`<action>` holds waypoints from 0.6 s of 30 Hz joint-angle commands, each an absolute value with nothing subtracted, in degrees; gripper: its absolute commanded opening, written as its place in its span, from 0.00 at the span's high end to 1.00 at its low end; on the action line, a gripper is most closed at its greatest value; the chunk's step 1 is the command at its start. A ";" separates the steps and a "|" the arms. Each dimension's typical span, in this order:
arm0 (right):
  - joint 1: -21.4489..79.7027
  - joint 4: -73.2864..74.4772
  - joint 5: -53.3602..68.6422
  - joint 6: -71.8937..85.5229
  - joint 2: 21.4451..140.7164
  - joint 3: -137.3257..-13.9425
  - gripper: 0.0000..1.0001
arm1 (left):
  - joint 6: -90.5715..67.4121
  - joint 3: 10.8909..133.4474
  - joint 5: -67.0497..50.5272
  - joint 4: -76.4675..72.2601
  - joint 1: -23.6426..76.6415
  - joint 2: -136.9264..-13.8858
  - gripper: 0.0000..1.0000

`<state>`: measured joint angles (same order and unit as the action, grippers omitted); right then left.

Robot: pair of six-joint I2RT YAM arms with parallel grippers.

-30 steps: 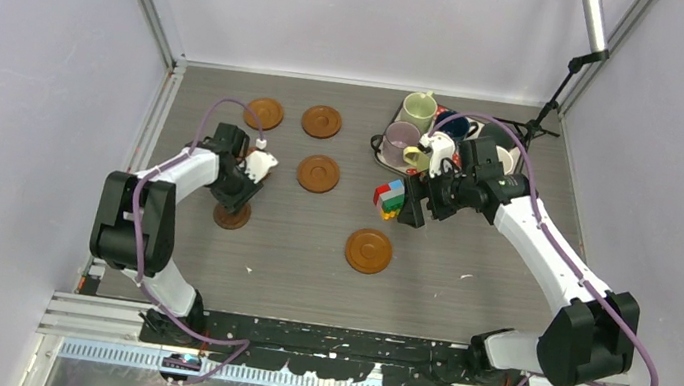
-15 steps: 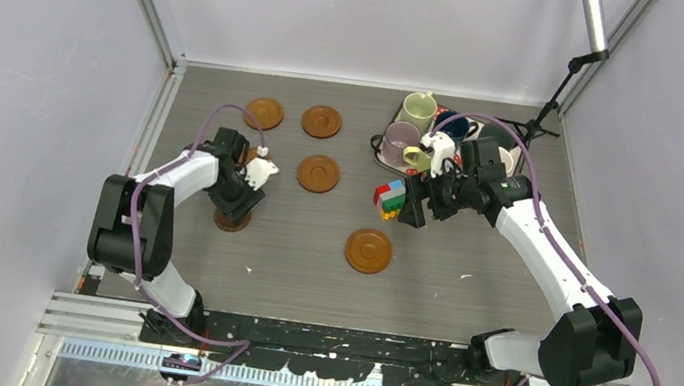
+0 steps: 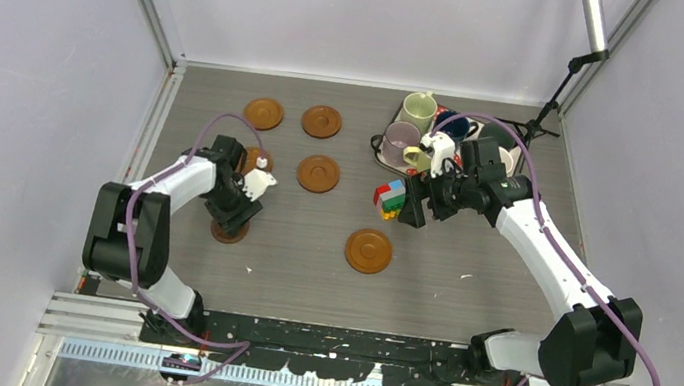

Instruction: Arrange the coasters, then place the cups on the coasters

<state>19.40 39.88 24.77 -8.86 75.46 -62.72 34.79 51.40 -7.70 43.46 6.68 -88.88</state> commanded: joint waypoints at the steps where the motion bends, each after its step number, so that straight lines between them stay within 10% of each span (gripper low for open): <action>1: 19.41 38.06 24.74 -9.00 73.59 -63.16 0.09 | 32.91 52.86 -12.37 48.97 6.92 -84.98 0.46; 18: 10.95 32.03 21.78 -1.85 64.47 -63.58 0.08 | 15.79 65.36 -11.82 35.92 36.75 -89.50 0.26</action>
<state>14.09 36.88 21.74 -5.15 69.10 -62.67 21.28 61.65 -13.93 42.22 30.52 -85.52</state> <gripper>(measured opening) 0.916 0.737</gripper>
